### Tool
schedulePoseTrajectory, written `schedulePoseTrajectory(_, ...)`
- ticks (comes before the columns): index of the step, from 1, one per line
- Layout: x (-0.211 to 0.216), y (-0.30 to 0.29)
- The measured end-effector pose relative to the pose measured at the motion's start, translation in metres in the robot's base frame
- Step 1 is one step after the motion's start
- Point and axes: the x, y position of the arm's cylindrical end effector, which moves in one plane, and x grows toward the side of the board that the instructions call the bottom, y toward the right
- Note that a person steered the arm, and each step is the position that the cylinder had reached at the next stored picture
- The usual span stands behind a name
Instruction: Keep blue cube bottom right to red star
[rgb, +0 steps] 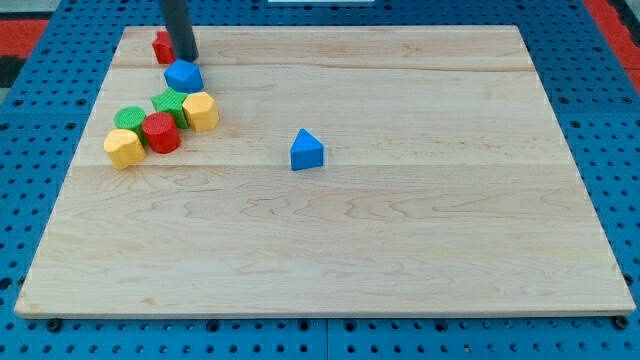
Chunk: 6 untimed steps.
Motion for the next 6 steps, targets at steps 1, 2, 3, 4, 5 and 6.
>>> schedulePoseTrajectory(1,0.009,0.01)
schedulePoseTrajectory(2,0.056,0.045)
schedulePoseTrajectory(3,0.077,0.087)
schedulePoseTrajectory(4,0.101,0.092)
schedulePoseTrajectory(5,0.099,0.05)
schedulePoseTrajectory(6,0.107,0.037)
